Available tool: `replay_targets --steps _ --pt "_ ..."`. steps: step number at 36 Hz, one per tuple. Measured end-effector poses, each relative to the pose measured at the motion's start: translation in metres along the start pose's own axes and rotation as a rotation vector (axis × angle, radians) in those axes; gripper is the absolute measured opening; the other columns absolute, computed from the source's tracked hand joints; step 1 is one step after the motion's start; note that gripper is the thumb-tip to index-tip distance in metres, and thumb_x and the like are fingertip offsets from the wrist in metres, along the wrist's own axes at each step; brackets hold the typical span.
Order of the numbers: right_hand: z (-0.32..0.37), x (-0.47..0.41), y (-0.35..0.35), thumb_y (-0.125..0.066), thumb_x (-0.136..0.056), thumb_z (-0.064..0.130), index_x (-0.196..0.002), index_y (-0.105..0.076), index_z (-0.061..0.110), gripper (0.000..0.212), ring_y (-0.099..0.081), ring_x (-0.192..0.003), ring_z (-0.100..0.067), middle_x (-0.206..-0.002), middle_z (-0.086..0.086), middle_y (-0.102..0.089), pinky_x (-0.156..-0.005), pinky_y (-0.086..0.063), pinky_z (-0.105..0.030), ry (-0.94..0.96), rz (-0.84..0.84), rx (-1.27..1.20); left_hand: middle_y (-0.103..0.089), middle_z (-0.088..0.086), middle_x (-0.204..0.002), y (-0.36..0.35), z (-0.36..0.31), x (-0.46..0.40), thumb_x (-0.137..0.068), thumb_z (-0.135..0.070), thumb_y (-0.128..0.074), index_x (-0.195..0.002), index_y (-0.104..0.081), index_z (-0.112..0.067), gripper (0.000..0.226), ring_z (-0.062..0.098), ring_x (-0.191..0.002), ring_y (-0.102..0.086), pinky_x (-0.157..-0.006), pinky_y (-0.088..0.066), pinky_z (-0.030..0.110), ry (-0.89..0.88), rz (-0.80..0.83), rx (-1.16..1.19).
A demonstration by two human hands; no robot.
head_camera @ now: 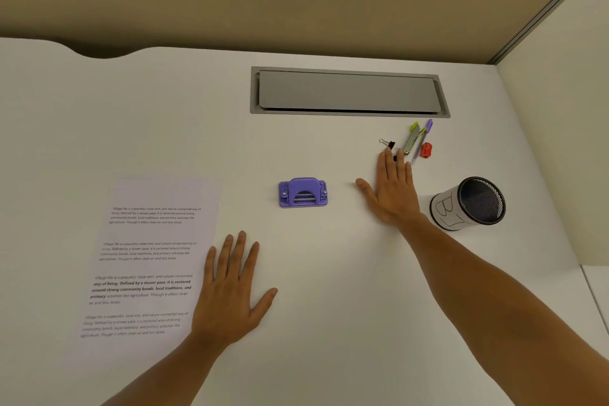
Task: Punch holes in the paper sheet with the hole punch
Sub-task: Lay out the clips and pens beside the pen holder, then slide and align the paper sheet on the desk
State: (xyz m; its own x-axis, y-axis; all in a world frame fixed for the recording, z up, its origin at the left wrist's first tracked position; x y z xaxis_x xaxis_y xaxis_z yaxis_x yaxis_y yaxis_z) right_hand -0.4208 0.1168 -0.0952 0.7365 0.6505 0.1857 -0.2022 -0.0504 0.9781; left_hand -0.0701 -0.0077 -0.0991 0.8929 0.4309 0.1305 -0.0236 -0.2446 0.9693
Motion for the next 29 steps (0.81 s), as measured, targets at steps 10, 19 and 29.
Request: replay_targets --steps 10,19,29 --pt "0.020 0.004 0.004 -0.010 -0.097 0.066 -0.158 -0.009 0.004 0.086 0.010 -0.152 -0.036 -0.167 -0.011 0.000 -0.124 -0.004 -0.051 0.055 -0.052 0.071 -0.009 0.011 -0.166 0.001 0.001 0.000 -0.091 -0.067 -0.038 -0.156 -0.023 -0.014 0.085 0.030 -0.154 -0.007 -0.121 -0.018 0.056 0.005 -0.003 -0.001" --pt "0.083 0.072 0.013 -0.032 -0.100 0.053 -0.157 -0.018 0.007 0.074 0.001 -0.153 -0.036 -0.166 -0.009 -0.012 -0.124 -0.007 -0.050 0.022 -0.172 -0.154 -0.004 0.012 -0.167 0.003 0.000 0.002 -0.093 -0.067 -0.035 -0.157 -0.022 -0.015 0.084 0.032 -0.154 -0.004 -0.121 -0.019 0.056 0.014 0.010 -0.003" --pt "0.135 0.222 -0.054 -0.020 -0.104 0.036 -0.155 -0.025 0.006 0.060 -0.008 -0.152 -0.037 -0.165 -0.012 -0.013 -0.119 -0.012 -0.049 0.034 0.046 -0.131 -0.033 0.013 -0.159 0.006 -0.009 0.005 -0.096 -0.054 -0.039 -0.149 -0.041 -0.013 0.067 0.038 -0.144 -0.034 -0.116 -0.024 0.062 -0.034 0.043 -0.035"
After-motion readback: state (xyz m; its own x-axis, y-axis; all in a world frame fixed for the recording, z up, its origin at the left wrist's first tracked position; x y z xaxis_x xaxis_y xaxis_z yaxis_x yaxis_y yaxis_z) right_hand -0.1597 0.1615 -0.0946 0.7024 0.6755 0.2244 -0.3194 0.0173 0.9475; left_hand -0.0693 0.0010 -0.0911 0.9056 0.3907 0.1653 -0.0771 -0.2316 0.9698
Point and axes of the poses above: each hand's wrist, its own x-axis away from the middle knuckle, its own y-axis out of the back of the hand, z = x × y, the point moved 10 cm from there along -x, towards the middle knuckle
